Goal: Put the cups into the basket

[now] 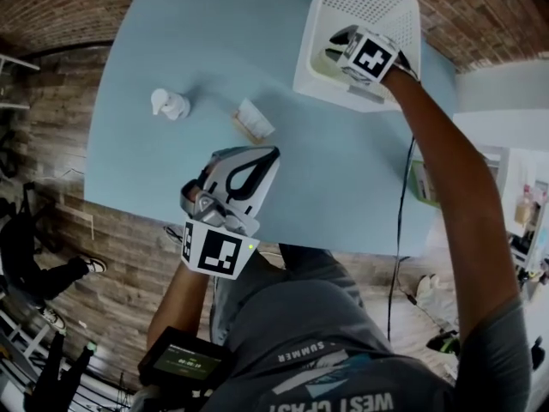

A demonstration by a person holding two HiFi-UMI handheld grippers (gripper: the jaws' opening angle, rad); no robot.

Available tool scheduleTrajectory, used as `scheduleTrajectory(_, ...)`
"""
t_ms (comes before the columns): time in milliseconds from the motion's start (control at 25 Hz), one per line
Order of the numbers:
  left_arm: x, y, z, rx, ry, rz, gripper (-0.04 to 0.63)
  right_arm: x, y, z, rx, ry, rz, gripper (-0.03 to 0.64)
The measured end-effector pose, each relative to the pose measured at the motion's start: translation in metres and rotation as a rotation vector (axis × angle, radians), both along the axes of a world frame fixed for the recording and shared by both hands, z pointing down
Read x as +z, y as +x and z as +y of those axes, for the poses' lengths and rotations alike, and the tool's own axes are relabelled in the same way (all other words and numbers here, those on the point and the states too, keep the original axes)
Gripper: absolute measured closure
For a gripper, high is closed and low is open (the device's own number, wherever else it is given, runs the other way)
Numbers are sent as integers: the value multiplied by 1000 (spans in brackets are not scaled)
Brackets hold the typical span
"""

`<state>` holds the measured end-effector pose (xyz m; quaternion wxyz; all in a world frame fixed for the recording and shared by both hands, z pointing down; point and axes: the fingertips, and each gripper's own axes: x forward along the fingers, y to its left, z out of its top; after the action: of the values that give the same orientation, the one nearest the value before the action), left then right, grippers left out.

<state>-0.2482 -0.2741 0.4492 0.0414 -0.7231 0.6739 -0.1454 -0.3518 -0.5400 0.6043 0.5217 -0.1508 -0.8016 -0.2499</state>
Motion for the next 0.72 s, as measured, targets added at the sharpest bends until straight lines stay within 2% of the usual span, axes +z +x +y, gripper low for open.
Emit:
scheduleTrajectory(200, -12, 4, -10, 34, 29, -4, 597, -39, -6, 0, -64, 76, -119, 528)
scheduleTrajectory(320, -21, 7, -18, 64, 26, -38, 597, -62, -4, 2, -79, 101, -184, 528)
scheduleTrajectory(720, -45, 28, -43, 150, 70, -65, 597, -141, 18, 24, -148, 192, -385, 529)
